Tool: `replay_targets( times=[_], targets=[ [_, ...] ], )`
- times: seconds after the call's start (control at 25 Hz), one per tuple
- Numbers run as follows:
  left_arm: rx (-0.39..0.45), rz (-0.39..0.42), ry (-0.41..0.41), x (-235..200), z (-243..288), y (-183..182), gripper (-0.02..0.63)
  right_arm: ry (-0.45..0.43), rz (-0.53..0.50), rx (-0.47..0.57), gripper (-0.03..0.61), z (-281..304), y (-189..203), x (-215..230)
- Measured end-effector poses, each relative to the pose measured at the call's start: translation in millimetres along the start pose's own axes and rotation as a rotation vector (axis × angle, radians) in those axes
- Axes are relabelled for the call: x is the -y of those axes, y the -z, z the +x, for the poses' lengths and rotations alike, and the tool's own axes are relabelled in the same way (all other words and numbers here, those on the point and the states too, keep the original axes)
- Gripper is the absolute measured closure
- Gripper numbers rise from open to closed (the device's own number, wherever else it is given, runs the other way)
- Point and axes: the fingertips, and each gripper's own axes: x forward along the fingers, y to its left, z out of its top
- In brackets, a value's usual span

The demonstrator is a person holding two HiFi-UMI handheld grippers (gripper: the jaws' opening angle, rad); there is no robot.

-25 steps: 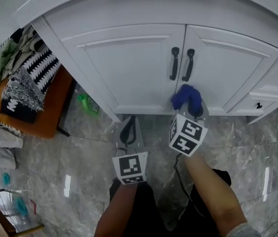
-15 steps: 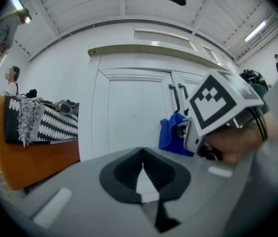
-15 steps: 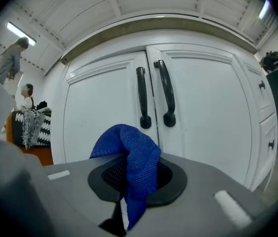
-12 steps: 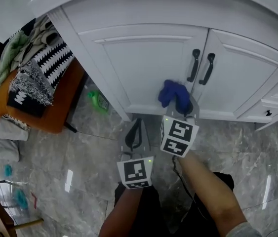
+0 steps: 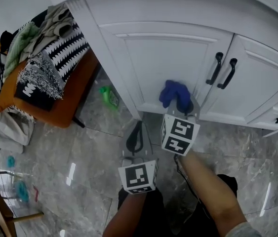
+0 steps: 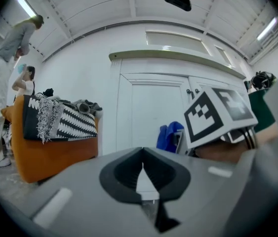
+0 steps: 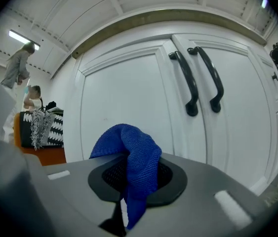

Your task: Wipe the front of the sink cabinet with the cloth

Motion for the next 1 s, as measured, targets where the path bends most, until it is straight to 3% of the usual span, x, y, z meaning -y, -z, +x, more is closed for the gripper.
replay_targets(
  times=[0.28,0.4,0.56,0.68,0.8,1.0],
  targets=[
    [-0.002,-0.050,-0.084,-32,-13,2,0.603,-0.094,0.058,-0.036,0.528,14,11,-49],
    [0.003,-0.083,-0.098,-38,-14,1,0.603,-0.179,0.039,-0.079,0.526,20,19,-75],
    [0.003,-0.083,-0.089,-38,-12,1,0.603,-0.302,-0.088,-0.174,0.526,29,39,-108],
    [0.003,-0.079,-0.084,-38,-10,1,0.603,-0.363,-0.063,-0.361,0.525,36,77,-112],
    [0.001,-0.072,-0.079,-36,-9,3,0.603,-0.330,0.026,-0.503,0.523,35,111,-94],
    [0.006,-0.069,-0.042,-23,2,4,0.603,-0.196,0.109,-0.539,0.523,27,129,-32]
  ],
)
